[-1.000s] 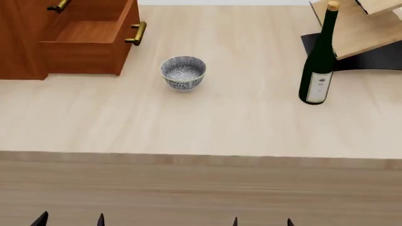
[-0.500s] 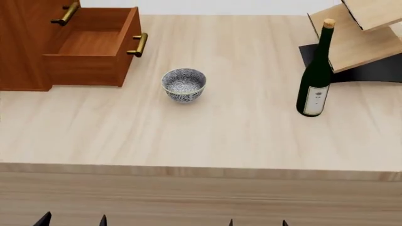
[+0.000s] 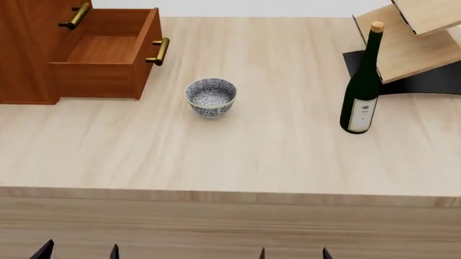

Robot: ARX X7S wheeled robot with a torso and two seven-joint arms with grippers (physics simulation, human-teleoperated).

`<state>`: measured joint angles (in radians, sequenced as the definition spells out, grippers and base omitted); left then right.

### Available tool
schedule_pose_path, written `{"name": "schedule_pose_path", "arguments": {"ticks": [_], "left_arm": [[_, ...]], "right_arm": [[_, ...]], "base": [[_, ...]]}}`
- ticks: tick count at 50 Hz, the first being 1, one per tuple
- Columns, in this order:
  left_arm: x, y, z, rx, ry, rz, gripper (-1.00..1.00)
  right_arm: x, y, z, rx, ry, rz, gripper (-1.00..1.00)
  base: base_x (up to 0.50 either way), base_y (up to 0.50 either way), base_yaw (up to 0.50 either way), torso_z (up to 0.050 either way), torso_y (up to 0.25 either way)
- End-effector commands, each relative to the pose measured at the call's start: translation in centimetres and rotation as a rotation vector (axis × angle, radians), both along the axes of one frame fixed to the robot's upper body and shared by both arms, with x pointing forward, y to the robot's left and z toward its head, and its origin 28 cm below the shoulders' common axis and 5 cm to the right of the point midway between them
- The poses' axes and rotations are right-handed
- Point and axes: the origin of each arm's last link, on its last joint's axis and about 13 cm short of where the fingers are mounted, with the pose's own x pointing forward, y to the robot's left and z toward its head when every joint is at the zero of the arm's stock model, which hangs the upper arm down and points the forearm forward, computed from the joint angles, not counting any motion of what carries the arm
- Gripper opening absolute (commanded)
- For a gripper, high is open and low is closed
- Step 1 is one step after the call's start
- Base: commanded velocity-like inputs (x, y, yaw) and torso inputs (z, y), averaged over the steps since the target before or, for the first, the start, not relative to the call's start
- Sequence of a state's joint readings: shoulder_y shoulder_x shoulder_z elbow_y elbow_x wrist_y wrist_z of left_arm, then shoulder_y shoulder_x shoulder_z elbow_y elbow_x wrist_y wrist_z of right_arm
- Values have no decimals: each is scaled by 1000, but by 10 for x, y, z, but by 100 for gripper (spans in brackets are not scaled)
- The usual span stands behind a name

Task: Put the bowl in the bottom drawer of the cabinet.

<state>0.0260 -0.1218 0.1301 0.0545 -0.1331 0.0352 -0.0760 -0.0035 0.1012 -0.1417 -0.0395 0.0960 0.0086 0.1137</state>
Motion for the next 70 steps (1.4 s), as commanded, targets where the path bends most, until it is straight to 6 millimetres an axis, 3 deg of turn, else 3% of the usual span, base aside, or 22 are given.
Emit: {"name": "schedule_pose_path", "arguments": {"ticks": [1,21,39,58,70], "left_arm": [[3,8,17,6,-29,19,100],[20,31,86,85,-141,21,100],[36,59,163,167,-292,81,100],[40,70,271,231,-476,110,100],[37,78,319,231,-555,141,100]], "right_arm": [[3,-1,12,-17,-22,0,100],[15,-7,43,-34,-71,-9,100],[34,-16,71,-45,-99,-13,100],[60,-24,115,-100,-155,-28,100],[62,-30,125,-86,-167,-43,100]], "base": [[0,0,0,0,0],[0,0,0,0,0],[0,0,0,0,0],[0,0,0,0,0],[0,0,0,0,0]]}}
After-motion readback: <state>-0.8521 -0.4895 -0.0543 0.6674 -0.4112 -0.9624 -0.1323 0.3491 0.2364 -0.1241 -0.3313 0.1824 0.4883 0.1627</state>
